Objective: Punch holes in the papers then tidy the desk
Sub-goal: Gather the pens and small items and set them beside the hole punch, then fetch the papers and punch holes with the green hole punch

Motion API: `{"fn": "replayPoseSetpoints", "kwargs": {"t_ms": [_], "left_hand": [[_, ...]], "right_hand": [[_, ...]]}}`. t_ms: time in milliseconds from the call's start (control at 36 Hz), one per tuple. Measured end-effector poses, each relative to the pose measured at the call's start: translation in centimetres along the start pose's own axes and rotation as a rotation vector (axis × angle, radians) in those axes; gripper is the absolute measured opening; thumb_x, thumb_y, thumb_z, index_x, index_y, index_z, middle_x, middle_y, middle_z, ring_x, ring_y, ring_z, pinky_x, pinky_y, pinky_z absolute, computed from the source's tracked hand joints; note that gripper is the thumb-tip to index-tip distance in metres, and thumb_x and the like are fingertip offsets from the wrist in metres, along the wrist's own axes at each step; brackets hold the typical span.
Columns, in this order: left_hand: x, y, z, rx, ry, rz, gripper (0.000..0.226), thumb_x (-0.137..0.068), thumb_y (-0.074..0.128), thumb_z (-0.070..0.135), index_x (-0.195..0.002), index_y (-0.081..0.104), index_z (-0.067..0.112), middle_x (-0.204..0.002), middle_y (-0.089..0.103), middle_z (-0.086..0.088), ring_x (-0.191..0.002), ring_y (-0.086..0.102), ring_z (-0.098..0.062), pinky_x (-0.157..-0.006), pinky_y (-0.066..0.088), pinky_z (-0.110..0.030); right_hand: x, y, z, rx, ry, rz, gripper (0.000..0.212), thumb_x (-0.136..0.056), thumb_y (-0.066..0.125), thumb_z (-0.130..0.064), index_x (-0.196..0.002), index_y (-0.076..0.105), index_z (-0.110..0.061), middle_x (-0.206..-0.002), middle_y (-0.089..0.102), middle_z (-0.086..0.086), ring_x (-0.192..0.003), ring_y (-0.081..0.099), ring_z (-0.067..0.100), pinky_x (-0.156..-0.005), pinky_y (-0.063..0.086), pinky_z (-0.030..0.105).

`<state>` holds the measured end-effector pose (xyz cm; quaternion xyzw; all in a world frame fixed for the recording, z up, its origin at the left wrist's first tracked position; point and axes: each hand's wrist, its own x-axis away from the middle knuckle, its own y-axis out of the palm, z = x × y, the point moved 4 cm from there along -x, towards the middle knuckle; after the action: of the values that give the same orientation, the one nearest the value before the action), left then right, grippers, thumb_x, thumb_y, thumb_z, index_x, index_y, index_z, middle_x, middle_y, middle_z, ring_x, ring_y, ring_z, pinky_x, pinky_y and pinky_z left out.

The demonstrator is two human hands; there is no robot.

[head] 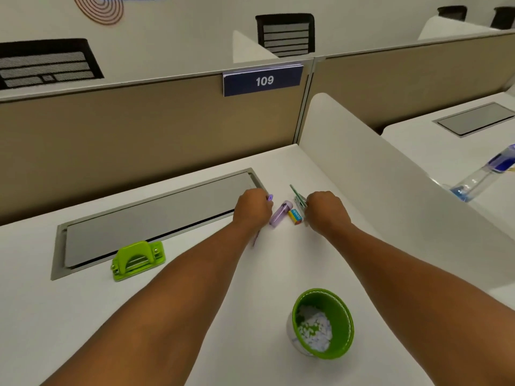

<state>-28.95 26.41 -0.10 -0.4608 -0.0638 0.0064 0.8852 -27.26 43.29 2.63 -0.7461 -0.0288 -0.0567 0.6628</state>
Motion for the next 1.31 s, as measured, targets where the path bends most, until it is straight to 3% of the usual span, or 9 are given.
{"fn": "replayPoseSetpoints", "kwargs": {"t_ms": [139,222,389,500,583,694,861,1083,1306], "left_hand": [[-1.2,1.0,0.7,0.082,-0.007,0.015,0.033,-0.096,0.058,0.035,-0.098,0.068,0.003,-0.089,0.065,-0.014,-0.085,0.063,-0.026,-0.074,0.047,-0.032],[-1.6,1.3,0.6,0.132,-0.007,0.014,0.040,-0.096,0.056,0.037,-0.108,0.067,0.001,-0.105,0.068,-0.017,-0.098,0.065,-0.030,-0.083,0.051,-0.035],[-0.7,1.7,-0.3,0.148,0.042,0.008,0.024,-0.100,0.049,0.028,-0.088,0.062,0.011,-0.087,0.063,-0.010,-0.083,0.061,-0.025,-0.073,0.047,-0.036],[0.6,0.8,-0.6,0.139,0.080,0.037,0.029,-0.101,0.046,0.028,-0.107,0.066,0.009,-0.099,0.068,-0.008,-0.083,0.055,-0.015,-0.074,0.044,-0.028],[2.2,-0.4,-0.9,0.138,0.102,0.044,0.031,-0.102,0.043,0.028,-0.115,0.065,0.011,-0.111,0.069,-0.009,-0.092,0.061,-0.018,-0.080,0.049,-0.031],[4.8,-2.3,-1.8,0.115,0.112,0.043,0.036,-0.102,0.044,0.028,-0.130,0.060,0.014,-0.126,0.065,-0.007,-0.111,0.061,-0.024,-0.095,0.048,-0.033],[8.5,-6.4,-4.1,0.046,0.104,0.100,0.030,-0.102,0.043,0.025,-0.120,0.063,0.012,-0.113,0.068,-0.009,-0.098,0.062,-0.023,-0.083,0.047,-0.030],[13.6,-12.3,-8.7,0.011,0.035,0.205,0.035,-0.101,0.041,0.024,-0.126,0.061,0.012,-0.122,0.066,-0.010,-0.107,0.061,-0.027,-0.092,0.049,-0.035],[19.8,-16.8,-14.0,0.026,-0.095,0.318,0.035,-0.100,0.042,0.026,-0.128,0.060,0.014,-0.124,0.065,-0.008,-0.107,0.062,-0.025,-0.088,0.047,-0.030]], "right_hand": [[-0.8,1.0,0.2,-0.007,0.000,0.035,0.012,-0.087,0.058,-0.013,-0.095,0.066,-0.009,-0.070,0.046,0.000,-0.067,0.047,0.017,-0.048,0.027,0.024],[-0.9,0.9,0.1,0.027,-0.004,0.097,0.015,-0.089,0.054,-0.018,-0.096,0.066,-0.011,-0.078,0.049,0.002,-0.073,0.051,0.020,-0.054,0.034,0.026],[-0.3,0.3,-0.2,0.065,-0.052,0.171,0.019,-0.091,0.055,-0.022,-0.105,0.062,-0.012,-0.097,0.057,0.008,-0.084,0.052,0.024,-0.060,0.038,0.031],[0.7,-0.2,-1.1,0.071,-0.082,0.187,0.020,-0.088,0.055,-0.018,-0.105,0.062,-0.011,-0.097,0.056,0.008,-0.086,0.053,0.026,-0.061,0.041,0.031],[1.7,-0.7,-2.4,0.079,-0.129,0.224,0.021,-0.090,0.056,-0.023,-0.106,0.062,-0.011,-0.097,0.058,0.008,-0.081,0.050,0.026,-0.060,0.035,0.030],[3.6,-1.3,-4.7,0.091,-0.205,0.242,0.028,-0.093,0.057,-0.028,-0.116,0.062,-0.013,-0.104,0.062,0.008,-0.089,0.057,0.026,-0.064,0.041,0.031],[7.0,-2.7,-9.6,0.084,-0.314,0.303,0.026,-0.095,0.047,-0.022,-0.113,0.064,-0.012,-0.105,0.064,0.009,-0.092,0.059,0.028,-0.072,0.047,0.035],[11.8,-3.2,-16.6,0.009,-0.476,0.326,0.026,-0.093,0.048,-0.020,-0.110,0.065,-0.011,-0.099,0.064,0.009,-0.088,0.058,0.027,-0.071,0.048,0.033],[16.8,-3.8,-23.0,-0.027,-0.633,0.319,0.027,-0.093,0.049,-0.026,-0.112,0.064,-0.012,-0.102,0.065,0.009,-0.088,0.058,0.028,-0.072,0.049,0.036]]}}
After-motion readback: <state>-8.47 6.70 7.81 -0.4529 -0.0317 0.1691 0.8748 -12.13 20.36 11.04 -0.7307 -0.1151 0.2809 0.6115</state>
